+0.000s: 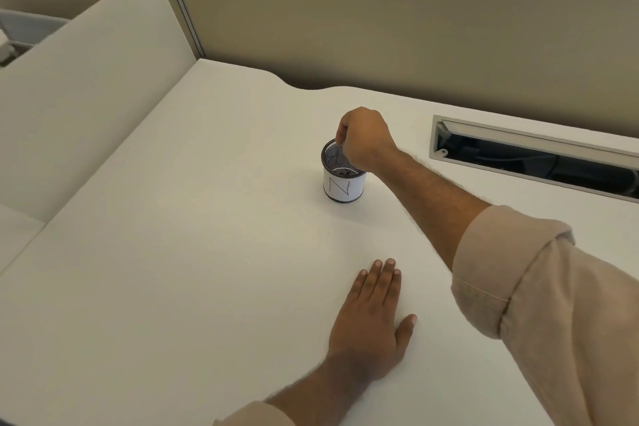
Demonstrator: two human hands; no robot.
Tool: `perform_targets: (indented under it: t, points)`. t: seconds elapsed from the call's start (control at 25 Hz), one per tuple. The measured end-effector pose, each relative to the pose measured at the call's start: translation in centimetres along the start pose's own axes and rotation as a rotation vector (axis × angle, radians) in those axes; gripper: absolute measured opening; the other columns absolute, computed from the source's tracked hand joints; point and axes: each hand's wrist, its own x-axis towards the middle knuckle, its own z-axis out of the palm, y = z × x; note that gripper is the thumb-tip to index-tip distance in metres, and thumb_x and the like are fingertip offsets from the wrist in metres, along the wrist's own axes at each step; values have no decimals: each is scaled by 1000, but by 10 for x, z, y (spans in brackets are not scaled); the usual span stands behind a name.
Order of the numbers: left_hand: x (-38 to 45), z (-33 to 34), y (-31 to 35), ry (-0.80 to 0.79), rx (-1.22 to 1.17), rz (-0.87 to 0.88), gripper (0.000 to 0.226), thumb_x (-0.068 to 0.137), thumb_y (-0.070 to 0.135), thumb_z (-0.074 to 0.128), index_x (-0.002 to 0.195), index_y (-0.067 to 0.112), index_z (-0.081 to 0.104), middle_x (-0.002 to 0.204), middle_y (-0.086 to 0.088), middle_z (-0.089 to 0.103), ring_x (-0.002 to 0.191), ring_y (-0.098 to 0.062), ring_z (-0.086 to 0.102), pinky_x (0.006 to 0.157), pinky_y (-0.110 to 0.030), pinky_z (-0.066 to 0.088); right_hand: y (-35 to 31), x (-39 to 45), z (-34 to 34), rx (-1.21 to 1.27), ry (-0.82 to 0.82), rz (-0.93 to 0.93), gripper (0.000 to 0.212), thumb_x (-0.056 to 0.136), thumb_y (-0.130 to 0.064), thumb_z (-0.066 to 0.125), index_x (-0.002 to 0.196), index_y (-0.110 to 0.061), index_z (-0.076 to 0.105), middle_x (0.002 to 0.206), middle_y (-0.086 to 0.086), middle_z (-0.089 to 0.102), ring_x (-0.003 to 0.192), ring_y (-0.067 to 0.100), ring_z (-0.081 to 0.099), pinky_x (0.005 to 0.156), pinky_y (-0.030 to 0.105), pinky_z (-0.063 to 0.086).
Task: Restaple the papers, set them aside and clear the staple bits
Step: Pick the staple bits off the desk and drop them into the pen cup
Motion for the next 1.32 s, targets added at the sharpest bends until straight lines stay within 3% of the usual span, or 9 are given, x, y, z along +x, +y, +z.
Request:
perform_targets:
  t: [0.16,0.24,0.36,0.44,0.52,0.72,0.84,1.04,1.32]
  points:
    - [-1,-1,2,10,-2,-1,67,101,52,22,155,13,17,164,-1,9,151,-17,5,121,-45,13,7,4,5,-34,11,-44,29,75,8,52,87,-10,71,91,5,68,86,25,61,69,29,48]
    - [-1,-1,1,20,33,-11,66,101,52,25,154,13,23,163,-1,15,150,-17,12,121,-42,16,11,0,5,77,13,-29,34,73,12,50,89,-9,71,86,1,61,81,21,56,68,27,46]
    - [-2,0,2,41,27,-11,64,100,50,31,153,13,27,162,-1,19,150,-17,15,120,-34,11,20,-11,-6,669,45,145,36,68,22,54,81,-7,70,75,4,60,72,20,57,63,27,51]
    - [-3,0,2,46,34,-8,64,100,50,31,152,13,28,162,0,20,149,-16,17,117,-33,10,29,-25,-18,1167,-14,288,31,71,23,61,83,-5,66,76,8,60,71,21,61,62,26,56]
    - [-4,-1,3,37,40,-23,64,100,51,32,152,14,29,162,0,21,149,-15,18,116,-32,11,36,-46,-29,1504,-79,367,27,78,21,59,86,-4,63,77,9,61,71,20,63,66,26,60]
    - [-3,-3,2,45,33,-22,65,100,51,31,154,14,26,162,1,17,150,-14,15,118,-32,10,59,-127,-45,1819,-96,424,25,84,19,54,86,-4,63,72,9,66,68,19,66,69,26,60]
    - [-3,-3,4,20,47,-4,67,100,53,25,155,15,18,164,2,8,151,-13,5,121,-32,5,94,-194,-45,1733,-48,502,24,83,18,55,87,-3,66,74,10,68,71,20,68,70,27,60]
    - [-6,1,6,-8,63,-22,69,98,54,22,156,15,15,164,2,8,151,-12,3,123,-32,3,162,-308,-8,1264,-5,564,21,77,17,65,85,-2,70,84,10,69,77,24,68,75,30,58]
    - [-4,0,2,-26,50,-17,68,100,52,24,156,15,13,165,2,7,151,-13,3,123,-34,5,182,-383,32,758,-76,434,22,84,3,64,85,-16,76,84,-3,73,71,7,64,71,21,52]
